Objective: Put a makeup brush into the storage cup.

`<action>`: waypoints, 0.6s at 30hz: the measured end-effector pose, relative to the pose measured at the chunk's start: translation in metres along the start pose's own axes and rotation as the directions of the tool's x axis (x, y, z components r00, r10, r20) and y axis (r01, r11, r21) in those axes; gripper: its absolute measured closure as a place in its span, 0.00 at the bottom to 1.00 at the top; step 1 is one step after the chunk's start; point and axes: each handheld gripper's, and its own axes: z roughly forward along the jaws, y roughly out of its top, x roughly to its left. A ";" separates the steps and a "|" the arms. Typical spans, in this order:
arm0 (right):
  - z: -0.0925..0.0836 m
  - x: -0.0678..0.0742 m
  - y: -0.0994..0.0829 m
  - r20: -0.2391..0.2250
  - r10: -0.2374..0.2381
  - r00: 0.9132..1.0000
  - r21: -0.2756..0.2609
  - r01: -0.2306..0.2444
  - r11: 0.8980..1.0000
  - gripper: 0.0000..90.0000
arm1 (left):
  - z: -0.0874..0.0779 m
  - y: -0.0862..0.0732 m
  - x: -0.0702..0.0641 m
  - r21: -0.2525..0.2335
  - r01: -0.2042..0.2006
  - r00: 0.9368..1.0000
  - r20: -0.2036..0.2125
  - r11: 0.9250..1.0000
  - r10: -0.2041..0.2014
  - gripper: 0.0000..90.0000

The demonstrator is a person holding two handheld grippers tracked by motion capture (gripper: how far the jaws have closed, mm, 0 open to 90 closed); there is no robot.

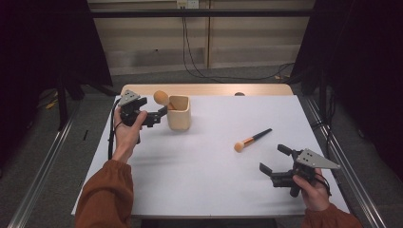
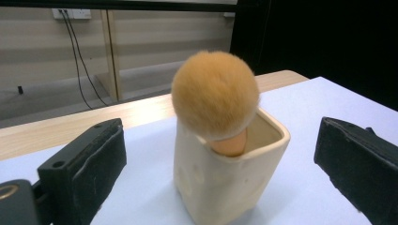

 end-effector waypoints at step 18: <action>-0.002 0.000 -0.001 0.011 -0.002 1.000 0.002 0.002 1.000 0.00 | -0.034 -0.016 -0.006 -0.028 -0.029 0.999 0.013 0.999 0.029 0.03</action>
